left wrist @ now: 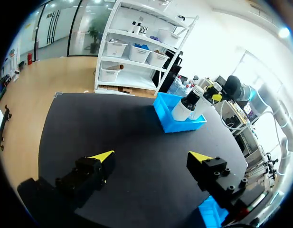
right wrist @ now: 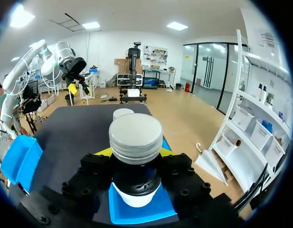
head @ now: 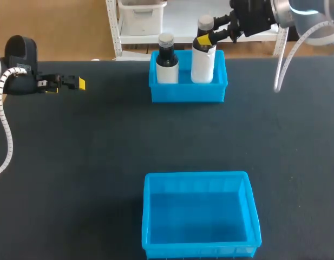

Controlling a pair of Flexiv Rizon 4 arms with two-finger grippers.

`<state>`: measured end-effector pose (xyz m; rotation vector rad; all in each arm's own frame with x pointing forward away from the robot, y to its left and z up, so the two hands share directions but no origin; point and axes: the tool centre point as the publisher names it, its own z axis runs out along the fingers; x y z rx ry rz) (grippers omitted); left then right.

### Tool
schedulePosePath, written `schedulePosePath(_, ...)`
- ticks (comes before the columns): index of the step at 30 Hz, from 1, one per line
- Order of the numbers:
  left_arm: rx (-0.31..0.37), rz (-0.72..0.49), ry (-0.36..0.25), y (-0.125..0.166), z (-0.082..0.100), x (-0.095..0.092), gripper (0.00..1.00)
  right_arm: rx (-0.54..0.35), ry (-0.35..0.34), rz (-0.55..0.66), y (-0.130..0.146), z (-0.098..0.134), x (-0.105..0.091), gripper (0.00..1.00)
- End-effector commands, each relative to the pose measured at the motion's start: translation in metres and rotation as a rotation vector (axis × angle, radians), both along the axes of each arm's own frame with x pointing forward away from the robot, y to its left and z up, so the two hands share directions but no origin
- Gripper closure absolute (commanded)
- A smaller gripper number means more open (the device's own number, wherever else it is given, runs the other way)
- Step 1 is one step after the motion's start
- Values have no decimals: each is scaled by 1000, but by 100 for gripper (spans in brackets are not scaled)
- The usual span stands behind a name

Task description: Pick up the bottle, and place it in the far bin if it is heavy, or in the near bin if it is light.

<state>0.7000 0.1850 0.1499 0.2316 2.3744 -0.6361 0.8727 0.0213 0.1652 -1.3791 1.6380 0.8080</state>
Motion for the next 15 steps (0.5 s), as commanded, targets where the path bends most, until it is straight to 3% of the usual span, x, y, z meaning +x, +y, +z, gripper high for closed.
schedulePosePath(1, 0, 0, 0, 0, 0, 0, 0, 3, 1, 3, 1, 1, 0, 100)
schedulePosePath(15, 0, 0, 0, 0, 0, 0, 0, -1, 7, 4, 2, -11, -4, 100)
